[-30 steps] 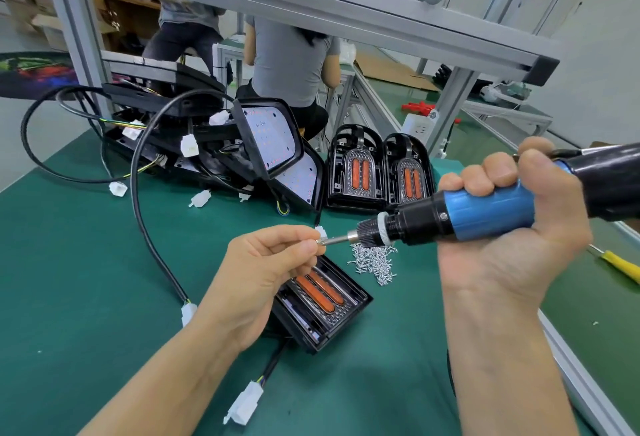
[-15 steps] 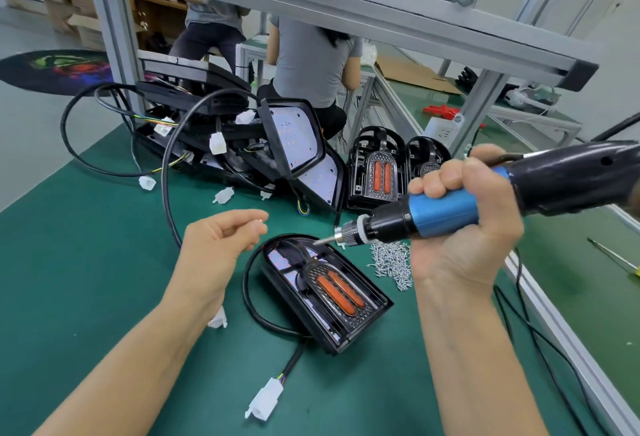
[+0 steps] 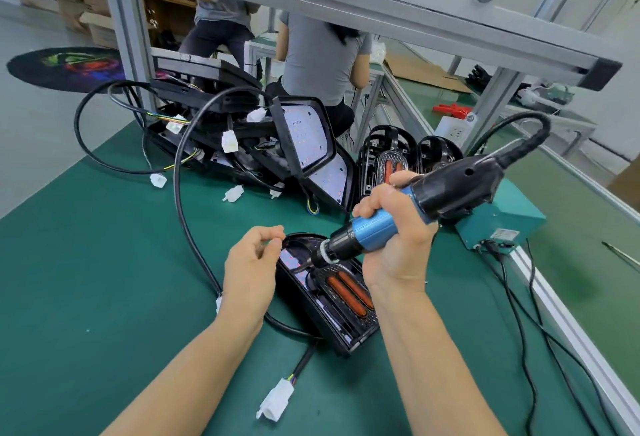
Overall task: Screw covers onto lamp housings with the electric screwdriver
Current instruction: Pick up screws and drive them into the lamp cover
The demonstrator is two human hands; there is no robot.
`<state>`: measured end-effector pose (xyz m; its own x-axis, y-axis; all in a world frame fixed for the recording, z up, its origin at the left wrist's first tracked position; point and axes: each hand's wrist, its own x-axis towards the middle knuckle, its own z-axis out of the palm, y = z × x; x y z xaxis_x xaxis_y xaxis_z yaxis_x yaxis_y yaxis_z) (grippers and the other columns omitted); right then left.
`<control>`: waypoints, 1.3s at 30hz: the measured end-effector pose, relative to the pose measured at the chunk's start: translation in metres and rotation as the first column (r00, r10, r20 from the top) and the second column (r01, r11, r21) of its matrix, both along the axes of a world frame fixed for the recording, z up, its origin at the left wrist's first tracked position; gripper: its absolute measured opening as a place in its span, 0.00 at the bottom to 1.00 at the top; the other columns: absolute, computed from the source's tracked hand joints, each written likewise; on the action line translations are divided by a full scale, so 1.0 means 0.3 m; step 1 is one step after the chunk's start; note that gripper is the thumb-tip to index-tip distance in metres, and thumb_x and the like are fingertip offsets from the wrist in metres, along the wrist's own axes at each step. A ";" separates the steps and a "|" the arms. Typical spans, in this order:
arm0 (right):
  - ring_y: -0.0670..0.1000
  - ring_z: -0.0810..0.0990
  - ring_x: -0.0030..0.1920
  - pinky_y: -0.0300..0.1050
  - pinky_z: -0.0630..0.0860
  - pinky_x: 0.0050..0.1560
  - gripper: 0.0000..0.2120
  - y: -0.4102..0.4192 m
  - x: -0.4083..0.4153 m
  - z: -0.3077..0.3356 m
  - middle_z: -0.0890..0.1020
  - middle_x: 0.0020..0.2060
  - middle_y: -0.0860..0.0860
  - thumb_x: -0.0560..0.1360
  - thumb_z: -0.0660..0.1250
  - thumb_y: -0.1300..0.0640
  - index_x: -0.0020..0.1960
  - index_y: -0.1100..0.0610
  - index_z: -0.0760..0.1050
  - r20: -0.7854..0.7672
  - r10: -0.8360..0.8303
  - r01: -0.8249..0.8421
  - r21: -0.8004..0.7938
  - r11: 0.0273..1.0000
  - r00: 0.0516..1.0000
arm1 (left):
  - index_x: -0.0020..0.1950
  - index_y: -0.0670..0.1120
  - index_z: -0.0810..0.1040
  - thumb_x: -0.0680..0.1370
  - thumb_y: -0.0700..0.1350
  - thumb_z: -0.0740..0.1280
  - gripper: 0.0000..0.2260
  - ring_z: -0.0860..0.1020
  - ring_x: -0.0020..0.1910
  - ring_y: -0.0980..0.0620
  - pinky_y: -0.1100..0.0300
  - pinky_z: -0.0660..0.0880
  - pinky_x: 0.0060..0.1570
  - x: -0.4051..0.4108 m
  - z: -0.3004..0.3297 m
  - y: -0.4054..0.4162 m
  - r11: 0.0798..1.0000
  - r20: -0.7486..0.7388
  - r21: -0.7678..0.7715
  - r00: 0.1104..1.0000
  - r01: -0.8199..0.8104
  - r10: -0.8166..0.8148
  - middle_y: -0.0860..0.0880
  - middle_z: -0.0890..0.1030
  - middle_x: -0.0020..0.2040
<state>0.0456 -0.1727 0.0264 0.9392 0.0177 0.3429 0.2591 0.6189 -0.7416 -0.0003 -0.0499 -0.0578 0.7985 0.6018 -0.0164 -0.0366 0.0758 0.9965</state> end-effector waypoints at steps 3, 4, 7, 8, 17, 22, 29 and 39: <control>0.49 0.72 0.25 0.43 0.69 0.34 0.14 0.012 0.005 -0.008 0.71 0.28 0.50 0.66 0.65 0.68 0.36 0.48 0.76 -0.031 -0.003 0.003 0.000 1.000 1.000 | 0.44 0.53 0.78 0.79 0.36 0.62 0.12 0.78 0.49 0.60 0.60 0.72 0.56 0.008 -0.014 -0.004 0.997 0.010 0.064 0.999 -0.040 0.039 0.62 0.80 0.48; 0.49 0.72 0.25 0.43 0.68 0.34 0.14 0.012 0.008 -0.009 0.72 0.27 0.50 0.66 0.65 0.68 0.35 0.48 0.76 -0.040 -0.006 0.005 -0.005 1.000 0.999 | 0.43 0.53 0.77 0.79 0.36 0.62 0.12 0.78 0.48 0.62 0.64 0.71 0.52 0.009 -0.019 -0.008 0.996 0.016 0.079 0.999 -0.047 0.046 0.62 0.80 0.46; 0.51 0.71 0.26 0.44 0.68 0.35 0.13 0.011 0.011 -0.009 0.71 0.24 0.48 0.65 0.65 0.66 0.32 0.48 0.75 -0.051 -0.014 0.012 -0.049 0.999 0.999 | 0.45 0.53 0.77 0.79 0.37 0.62 0.11 0.77 0.44 0.68 0.73 0.69 0.46 0.004 -0.039 -0.023 0.992 0.010 0.100 0.997 -0.079 0.079 0.62 0.80 0.44; 0.51 0.70 0.27 0.44 0.68 0.35 0.13 0.011 0.010 -0.009 0.71 0.24 0.48 0.65 0.65 0.66 0.31 0.48 0.75 -0.046 -0.016 0.013 -0.067 0.998 0.999 | 0.45 0.53 0.77 0.80 0.38 0.62 0.11 0.77 0.44 0.68 0.73 0.69 0.45 0.004 -0.045 -0.025 0.989 0.004 0.107 0.995 -0.099 0.099 0.62 0.80 0.44; 0.54 0.70 0.30 0.44 0.69 0.37 0.13 0.025 -0.009 0.004 0.74 0.27 0.47 0.65 0.65 0.66 0.32 0.48 0.75 0.088 0.023 -0.008 -0.168 0.986 0.996 | 0.47 0.51 0.78 0.79 0.38 0.62 0.09 0.78 0.46 0.55 0.62 0.70 0.49 0.012 -0.057 -0.038 0.976 -0.034 0.123 0.982 -0.181 0.186 0.58 0.80 0.44; 0.52 0.72 0.29 0.44 0.69 0.37 0.14 0.017 -0.015 -0.002 0.76 0.27 0.46 0.66 0.65 0.66 0.35 0.46 0.77 0.048 0.016 -0.010 -0.131 0.991 0.999 | 0.46 0.52 0.77 0.79 0.38 0.62 0.10 0.78 0.47 0.52 0.60 0.71 0.50 0.009 -0.053 -0.033 0.979 -0.042 0.128 0.986 -0.156 0.162 0.57 0.80 0.43; 0.49 0.72 0.27 0.41 0.71 0.33 0.13 -0.109 -0.014 0.052 0.72 0.30 0.51 0.67 0.64 0.70 0.42 0.53 0.73 0.047 -0.110 0.105 0.096 0.990 0.993 | 0.44 0.54 0.79 0.77 0.39 0.67 0.09 0.77 0.46 0.56 0.62 0.69 0.50 -0.008 0.014 0.013 0.944 -0.005 0.293 0.987 -0.152 0.161 0.56 0.80 0.46; 0.49 0.72 0.27 0.42 0.71 0.37 0.10 -0.369 -0.031 0.105 0.72 0.27 0.48 0.66 0.64 0.64 0.45 0.54 0.70 0.026 -0.380 0.374 0.122 0.919 0.925 | 0.45 0.48 0.85 0.74 0.40 0.70 0.05 0.77 0.38 0.64 0.69 0.72 0.44 0.178 0.204 -0.147 0.573 -0.277 0.674 0.879 0.466 -0.388 0.55 0.84 0.41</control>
<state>0.0363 -0.2833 0.0580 0.8508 -0.3759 0.3672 0.5236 0.5469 -0.6533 0.0533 -0.0940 0.0034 0.9838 0.0470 0.1732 -0.0993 -0.6614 0.7434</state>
